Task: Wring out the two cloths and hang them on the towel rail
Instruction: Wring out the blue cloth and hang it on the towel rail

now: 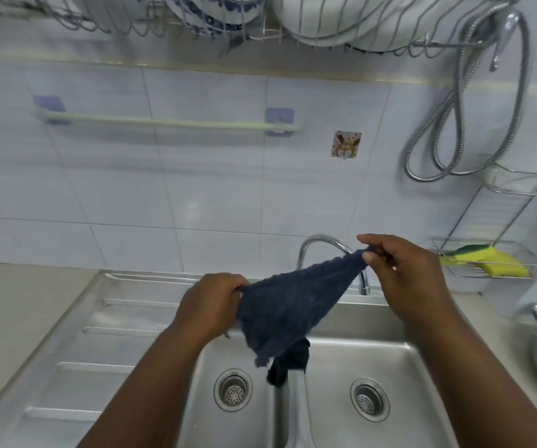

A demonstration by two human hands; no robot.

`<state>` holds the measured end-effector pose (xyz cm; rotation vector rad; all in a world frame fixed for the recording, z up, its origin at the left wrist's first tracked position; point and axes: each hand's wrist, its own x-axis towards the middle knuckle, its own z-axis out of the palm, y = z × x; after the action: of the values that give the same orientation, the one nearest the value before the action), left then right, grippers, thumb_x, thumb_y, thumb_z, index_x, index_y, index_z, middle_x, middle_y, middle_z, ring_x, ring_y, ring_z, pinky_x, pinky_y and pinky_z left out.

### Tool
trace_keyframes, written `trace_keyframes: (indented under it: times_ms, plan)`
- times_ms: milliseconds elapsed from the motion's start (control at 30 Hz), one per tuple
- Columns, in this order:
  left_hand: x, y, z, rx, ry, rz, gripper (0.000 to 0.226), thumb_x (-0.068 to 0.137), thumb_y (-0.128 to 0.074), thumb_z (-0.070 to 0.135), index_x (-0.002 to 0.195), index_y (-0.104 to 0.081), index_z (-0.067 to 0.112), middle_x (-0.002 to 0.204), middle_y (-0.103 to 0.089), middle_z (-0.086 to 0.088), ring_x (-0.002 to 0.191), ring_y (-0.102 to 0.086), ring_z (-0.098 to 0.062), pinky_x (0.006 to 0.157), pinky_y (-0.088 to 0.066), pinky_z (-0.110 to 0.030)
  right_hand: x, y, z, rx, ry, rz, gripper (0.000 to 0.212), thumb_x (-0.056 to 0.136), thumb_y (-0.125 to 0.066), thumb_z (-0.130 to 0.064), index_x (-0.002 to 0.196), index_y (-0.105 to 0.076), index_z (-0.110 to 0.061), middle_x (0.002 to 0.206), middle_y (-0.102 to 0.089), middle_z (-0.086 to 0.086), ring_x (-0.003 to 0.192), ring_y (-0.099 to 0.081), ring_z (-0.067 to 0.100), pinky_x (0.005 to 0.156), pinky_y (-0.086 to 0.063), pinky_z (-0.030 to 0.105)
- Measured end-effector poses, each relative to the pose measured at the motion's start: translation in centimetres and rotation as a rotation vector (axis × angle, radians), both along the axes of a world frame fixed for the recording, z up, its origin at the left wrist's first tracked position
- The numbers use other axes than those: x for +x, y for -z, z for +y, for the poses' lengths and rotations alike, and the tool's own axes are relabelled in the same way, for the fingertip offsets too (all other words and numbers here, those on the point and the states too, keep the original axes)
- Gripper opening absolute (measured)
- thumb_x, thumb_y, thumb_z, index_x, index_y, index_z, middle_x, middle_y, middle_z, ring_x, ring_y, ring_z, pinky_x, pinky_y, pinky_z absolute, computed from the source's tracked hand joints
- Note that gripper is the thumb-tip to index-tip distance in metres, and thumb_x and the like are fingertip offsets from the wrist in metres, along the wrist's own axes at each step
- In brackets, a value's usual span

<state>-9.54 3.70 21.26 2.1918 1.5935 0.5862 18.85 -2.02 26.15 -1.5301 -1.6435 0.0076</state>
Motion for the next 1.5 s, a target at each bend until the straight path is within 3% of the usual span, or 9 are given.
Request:
trace_keyframes:
  times_ms: [133, 333, 467, 667, 833, 1067, 1267, 1400, 1500]
  plan:
    - [-3.8, -0.7, 1.9, 0.039, -0.070, 0.107, 0.017, 0.085, -0.059, 0.020, 0.096, -0.068, 0.031, 0.092, -0.072, 0.005, 0.079, -0.066, -0.019, 0.071, -0.054, -0.033, -1.7, -0.3, 1.1, -0.013, 0.074, -0.029, 0.012, 0.089, -0.065, -0.009, 0.088, -0.069, -0.020, 0.074, -0.069, -0.007, 0.068, -0.060, 0.008, 0.066, -0.041, 0.002]
    - [-8.5, 0.3, 4.0, 0.233, -0.143, -0.403, 0.021, 0.093, -0.053, 0.009, 0.087, -0.065, 0.025, 0.079, -0.069, 0.011, 0.070, -0.063, -0.002, 0.060, -0.056, -0.029, -6.5, 3.1, 3.0, -0.141, -0.049, 0.557, 0.020, 0.100, -0.046, -0.012, 0.084, -0.054, -0.022, 0.053, -0.062, 0.013, 0.048, -0.060, 0.029, 0.051, -0.051, 0.035]
    - [-10.6, 3.4, 5.5, -0.187, -0.077, 0.050, 0.012, 0.091, -0.060, 0.015, 0.096, -0.069, 0.021, 0.096, -0.072, -0.006, 0.081, -0.068, -0.018, 0.074, -0.060, -0.036, -8.6, 7.0, 4.8, -0.621, 0.024, 0.416, 0.017, 0.099, -0.046, -0.010, 0.086, -0.057, -0.010, 0.060, -0.069, 0.015, 0.046, -0.066, 0.025, 0.057, -0.058, 0.041]
    - [-13.5, 4.2, 4.7, 0.069, -0.129, -0.418, 0.016, 0.088, -0.063, 0.007, 0.090, -0.069, 0.023, 0.083, -0.071, 0.011, 0.081, -0.065, 0.000, 0.067, -0.052, -0.009, -10.6, 7.7, 4.7, -0.192, 0.025, 0.514, 0.016, 0.100, -0.046, -0.013, 0.090, -0.059, -0.017, 0.063, -0.069, 0.013, 0.056, -0.068, 0.021, 0.059, -0.058, 0.030]
    - [-15.2, 8.2, 5.8, -0.312, 0.125, 0.048, 0.027, 0.075, -0.075, 0.013, 0.073, -0.065, 0.038, 0.085, -0.070, 0.014, 0.080, -0.064, 0.000, 0.076, -0.053, -0.017, -10.1, 11.4, 5.7, -0.922, -0.086, 0.333, 0.027, 0.089, -0.046, 0.009, 0.071, -0.056, -0.009, 0.068, -0.062, 0.020, 0.053, -0.062, 0.032, 0.039, -0.043, 0.024]
    - [-18.6, 7.7, 7.4, -0.190, 0.021, -0.213, 0.033, 0.068, -0.079, 0.006, 0.069, -0.071, 0.039, 0.070, -0.072, 0.016, 0.070, -0.067, -0.002, 0.073, -0.058, -0.032, -8.7, 7.7, 6.8, -0.516, 0.056, 0.168, 0.026, 0.089, -0.063, -0.011, 0.069, -0.060, -0.027, 0.056, -0.065, -0.005, 0.041, -0.056, 0.009, 0.047, -0.045, 0.019]
    - [-19.5, -1.7, 11.2, 0.395, -0.208, -0.354, 0.020, 0.078, -0.074, 0.017, 0.078, -0.070, 0.036, 0.070, -0.069, 0.016, 0.071, -0.064, 0.001, 0.065, -0.047, -0.008, -12.0, -2.0, 11.4, -0.272, -0.194, 0.728, 0.016, 0.100, -0.044, -0.006, 0.087, -0.053, -0.005, 0.054, -0.062, 0.022, 0.041, -0.058, 0.033, 0.038, -0.047, 0.030]
    - [-19.4, -8.9, 14.3, 0.195, -0.369, -0.843, 0.013, 0.094, -0.057, 0.012, 0.084, -0.064, 0.017, 0.056, -0.062, 0.000, 0.044, -0.057, -0.009, 0.043, -0.049, -0.023, -15.7, -6.7, 14.5, -0.076, -0.314, 0.857, 0.018, 0.099, -0.043, -0.017, 0.086, -0.054, -0.013, 0.078, -0.072, 0.025, 0.071, -0.073, 0.039, 0.063, -0.063, 0.041]
    - [-19.5, -13.7, 17.1, 0.097, -0.354, -1.164, 0.010, 0.099, -0.047, 0.009, 0.094, -0.056, 0.011, 0.077, -0.067, -0.019, 0.063, -0.071, -0.030, 0.060, -0.062, -0.036, -17.8, -9.4, 17.4, 0.027, -0.394, 0.791, 0.017, 0.100, -0.043, -0.020, 0.095, -0.054, -0.009, 0.090, -0.076, 0.012, 0.086, -0.074, 0.025, 0.078, -0.061, 0.034]
